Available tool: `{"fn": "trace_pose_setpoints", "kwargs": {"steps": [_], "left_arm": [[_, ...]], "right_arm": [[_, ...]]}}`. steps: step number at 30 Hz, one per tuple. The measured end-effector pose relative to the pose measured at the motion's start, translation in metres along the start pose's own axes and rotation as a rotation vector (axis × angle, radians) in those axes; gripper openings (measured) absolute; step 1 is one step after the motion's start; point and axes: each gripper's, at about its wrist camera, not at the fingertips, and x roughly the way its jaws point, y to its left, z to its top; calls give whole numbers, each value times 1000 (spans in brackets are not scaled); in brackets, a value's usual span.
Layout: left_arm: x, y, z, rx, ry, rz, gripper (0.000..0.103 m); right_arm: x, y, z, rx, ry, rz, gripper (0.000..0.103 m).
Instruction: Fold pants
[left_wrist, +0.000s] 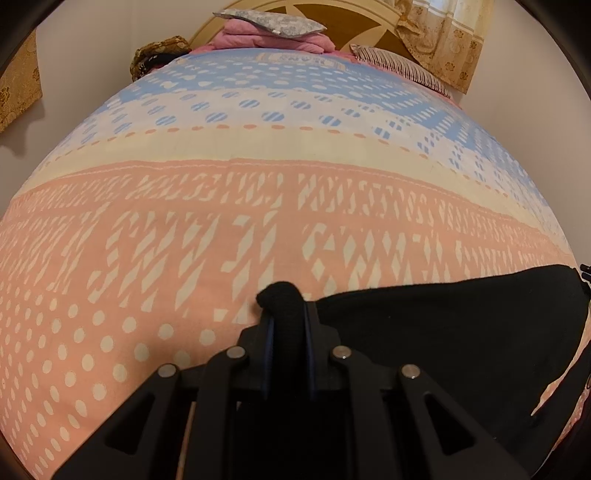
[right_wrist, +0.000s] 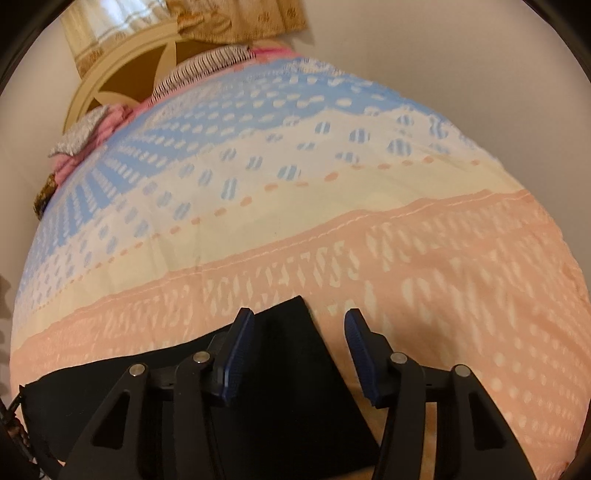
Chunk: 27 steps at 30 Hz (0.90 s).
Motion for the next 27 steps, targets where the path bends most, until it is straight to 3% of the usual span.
{"fn": "trace_pose_setpoints", "kwargs": {"steps": [6,10,13,19,27], "left_arm": [[5,-3,2,18,2,12,15],[7,-5,3,17,2,16,15],[5,-5,2,12,-1,15,15],[-6,4,4,-51,-35,-28,14],[-67,11,-2,-76,-220,-150,14]], "right_arm": [[24,2,4,-15,65,65,52],[31,9,3,-63,81,23,20],[22,7,3,-69,65,38,7],[-25,12,-4,-103,-44,62,5],[-100,13,-31,-119,-190,95,5]]}}
